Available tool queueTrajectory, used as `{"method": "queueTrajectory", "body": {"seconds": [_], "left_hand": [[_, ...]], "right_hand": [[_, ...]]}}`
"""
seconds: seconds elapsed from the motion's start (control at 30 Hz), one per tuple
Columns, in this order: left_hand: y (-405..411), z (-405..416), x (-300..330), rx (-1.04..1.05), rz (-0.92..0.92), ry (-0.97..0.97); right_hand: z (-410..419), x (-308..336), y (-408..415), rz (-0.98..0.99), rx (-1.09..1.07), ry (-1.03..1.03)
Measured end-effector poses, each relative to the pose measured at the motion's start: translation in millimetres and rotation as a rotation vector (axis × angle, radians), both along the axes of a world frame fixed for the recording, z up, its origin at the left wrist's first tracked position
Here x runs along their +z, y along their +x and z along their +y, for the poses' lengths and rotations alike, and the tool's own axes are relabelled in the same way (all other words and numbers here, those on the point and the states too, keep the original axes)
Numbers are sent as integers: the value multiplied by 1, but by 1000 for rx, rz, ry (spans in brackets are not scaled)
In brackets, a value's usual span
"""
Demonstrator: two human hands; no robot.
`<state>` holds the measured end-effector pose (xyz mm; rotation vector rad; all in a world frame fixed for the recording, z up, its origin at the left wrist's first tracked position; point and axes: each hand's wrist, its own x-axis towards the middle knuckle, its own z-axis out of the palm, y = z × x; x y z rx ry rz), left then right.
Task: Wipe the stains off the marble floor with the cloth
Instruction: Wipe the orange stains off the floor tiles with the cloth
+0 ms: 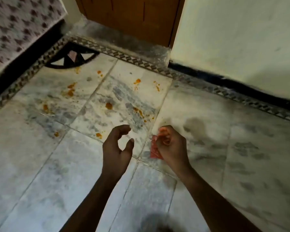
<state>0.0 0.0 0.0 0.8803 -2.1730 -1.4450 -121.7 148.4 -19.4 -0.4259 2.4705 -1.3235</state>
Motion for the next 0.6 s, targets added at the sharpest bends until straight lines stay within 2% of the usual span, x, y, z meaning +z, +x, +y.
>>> {"method": "queueTrajectory", "body": {"seconds": [0.1, 0.2, 0.27, 0.33, 0.43, 0.53, 0.6], "left_hand": [[-7, -8, -82, -95, -72, -60], [-9, -17, -152, -159, -142, -132], [-4, -26, -196, -177, -146, -233], [-1, -43, -232, -155, -168, -380], [17, -73, -272, -42, -217, -503], [43, -104, -293, 106, -301, -563], [66, -121, -303, 153, -385, -615]], "right_hand": [[2, -84, -1, 58, 61, 97], [8, -170, -4, 195, 104, 319], [14, -221, -9, 280, 158, 501], [15, -267, -15, 264, 213, 632], [5, -312, -11, 388, 183, 688], [-19, -319, -7, 514, 117, 681], [-44, -320, -2, 569, 179, 654]]}}
